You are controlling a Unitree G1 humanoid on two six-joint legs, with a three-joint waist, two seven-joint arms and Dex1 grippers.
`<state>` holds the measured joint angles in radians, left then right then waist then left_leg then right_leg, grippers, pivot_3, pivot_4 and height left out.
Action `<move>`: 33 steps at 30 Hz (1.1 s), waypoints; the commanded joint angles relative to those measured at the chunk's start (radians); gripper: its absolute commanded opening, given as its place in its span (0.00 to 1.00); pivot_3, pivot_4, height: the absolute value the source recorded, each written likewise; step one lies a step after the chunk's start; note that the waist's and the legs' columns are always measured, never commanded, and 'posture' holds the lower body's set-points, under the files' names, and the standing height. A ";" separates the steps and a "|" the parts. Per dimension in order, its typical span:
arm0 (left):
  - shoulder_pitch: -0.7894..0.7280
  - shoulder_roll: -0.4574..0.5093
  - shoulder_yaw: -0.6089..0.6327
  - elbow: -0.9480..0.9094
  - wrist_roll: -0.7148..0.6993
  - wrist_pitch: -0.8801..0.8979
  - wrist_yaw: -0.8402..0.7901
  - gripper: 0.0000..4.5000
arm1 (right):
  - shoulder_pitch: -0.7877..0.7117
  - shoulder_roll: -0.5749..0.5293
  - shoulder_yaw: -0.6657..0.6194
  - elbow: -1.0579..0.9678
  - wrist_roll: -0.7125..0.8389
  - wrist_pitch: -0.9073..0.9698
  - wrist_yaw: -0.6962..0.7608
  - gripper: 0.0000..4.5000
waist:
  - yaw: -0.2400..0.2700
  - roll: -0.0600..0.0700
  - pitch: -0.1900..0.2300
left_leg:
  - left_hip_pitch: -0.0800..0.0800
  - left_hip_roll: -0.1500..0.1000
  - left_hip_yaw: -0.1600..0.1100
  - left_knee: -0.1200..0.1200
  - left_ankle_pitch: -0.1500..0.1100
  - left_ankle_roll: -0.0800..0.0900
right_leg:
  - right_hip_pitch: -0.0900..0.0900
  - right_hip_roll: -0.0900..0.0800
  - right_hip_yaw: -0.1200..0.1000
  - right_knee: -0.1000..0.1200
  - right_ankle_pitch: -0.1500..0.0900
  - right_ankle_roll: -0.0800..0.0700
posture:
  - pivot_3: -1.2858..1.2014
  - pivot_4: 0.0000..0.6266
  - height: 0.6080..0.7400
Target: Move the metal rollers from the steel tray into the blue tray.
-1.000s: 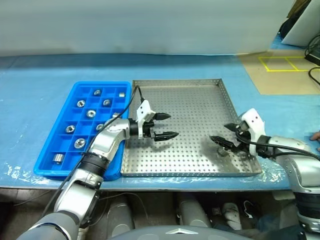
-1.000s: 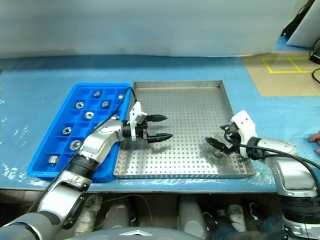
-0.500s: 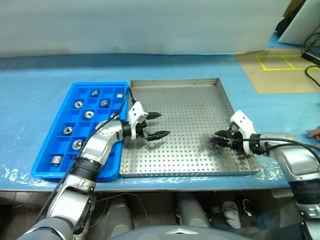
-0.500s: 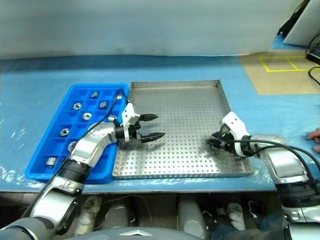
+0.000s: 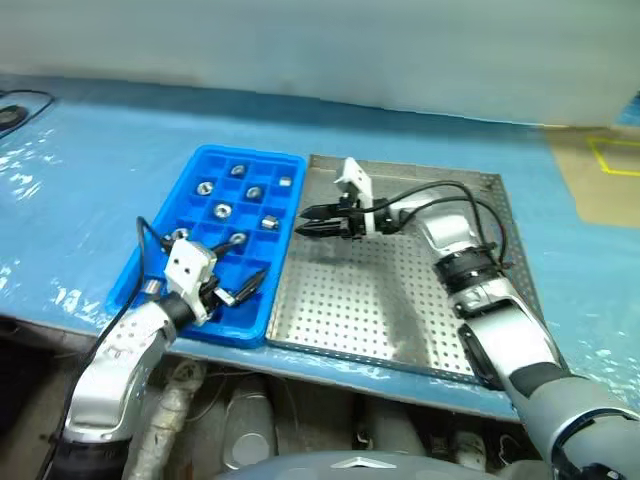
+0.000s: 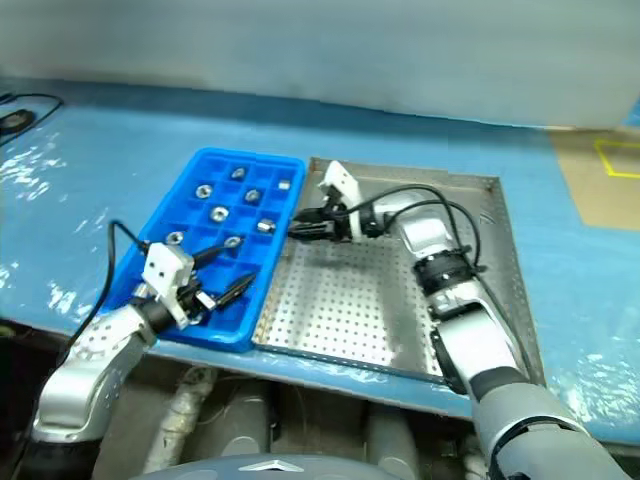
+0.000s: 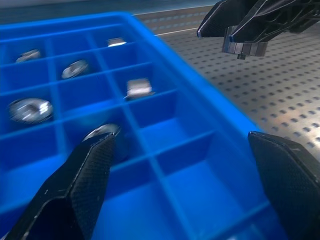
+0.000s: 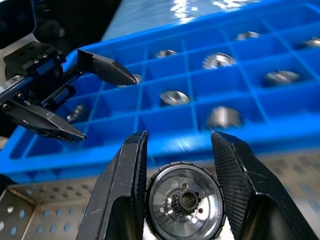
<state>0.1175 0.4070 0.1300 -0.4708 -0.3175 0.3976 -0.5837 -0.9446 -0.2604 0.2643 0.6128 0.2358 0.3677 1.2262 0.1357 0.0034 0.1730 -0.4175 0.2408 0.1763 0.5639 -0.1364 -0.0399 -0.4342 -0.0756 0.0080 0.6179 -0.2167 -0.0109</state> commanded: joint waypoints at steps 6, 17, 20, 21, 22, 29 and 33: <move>0.150 -0.023 0.026 -0.168 0.010 0.009 0.116 1.00 | -0.102 0.080 0.015 0.205 -0.060 -0.157 0.140 0.36 | 0.086 0.000 0.000 | -0.003 0.001 -0.003 0.000 0.000 -0.001 | 0.001 -0.002 -0.006 0.000 -0.001 -0.001 | 0.71 0.24 1.00; 0.084 0.008 -0.010 -0.107 0.003 0.008 0.098 1.00 | 0.036 0.137 0.067 -0.017 -0.065 -0.057 0.174 0.36 | 0.100 0.000 0.000 | -0.003 0.001 -0.007 -0.001 0.003 -0.005 | 0.000 0.000 -0.004 0.003 -0.001 0.000 | 0.68 0.24 1.00; 0.048 0.014 -0.041 -0.075 0.007 0.005 0.084 1.00 | 0.089 0.126 0.093 -0.063 -0.092 -0.036 0.145 0.44 | 0.096 0.000 0.000 | -0.003 0.001 -0.007 -0.001 0.003 -0.006 | -0.001 0.000 -0.004 0.003 -0.001 0.000 | 0.66 0.24 1.00; 0.036 0.014 -0.049 -0.066 0.006 0.004 0.080 1.00 | 0.100 0.119 0.094 -0.079 -0.090 -0.023 0.142 0.52 | 0.097 0.000 0.000 | -0.003 0.001 -0.007 -0.001 0.004 -0.007 | -0.001 0.000 -0.005 0.004 -0.001 0.000 | 0.66 0.24 1.00; 0.024 0.015 -0.055 -0.052 0.006 0.000 0.074 1.00 | 0.109 0.111 0.092 -0.097 -0.087 -0.009 0.138 0.58 | 0.096 0.000 0.000 | -0.003 0.001 -0.007 -0.001 0.004 -0.007 | -0.001 0.000 -0.004 0.004 -0.001 0.000 | 0.65 0.24 1.00; -0.068 0.027 -0.095 0.042 -0.001 -0.017 0.009 1.00 | 0.121 0.055 0.010 -0.133 -0.073 0.012 0.017 0.94 | 0.074 0.001 -0.001 | 0.000 0.001 -0.007 -0.002 0.005 -0.008 | 0.001 -0.001 -0.002 0.007 -0.001 0.001 | 0.60 0.24 1.00; -0.152 0.028 -0.126 0.114 -0.004 -0.027 -0.039 1.00 | 0.144 0.004 -0.045 -0.175 -0.054 0.032 -0.040 0.94 | 0.053 0.001 -0.002 | 0.002 0.000 -0.007 -0.001 0.005 -0.009 | 0.004 -0.001 -0.002 0.007 -0.001 0.001 | 0.56 0.24 1.00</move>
<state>-0.0042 0.4291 0.0164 -0.3696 -0.3122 0.3912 -0.5966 -0.8190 -0.2341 0.2550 0.4773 0.1658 0.3840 1.2118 0.1883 0.0040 0.1712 -0.4157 0.2407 0.1695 0.5630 -0.1307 -0.0494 -0.4305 -0.0771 0.0057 0.6247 -0.2173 -0.0102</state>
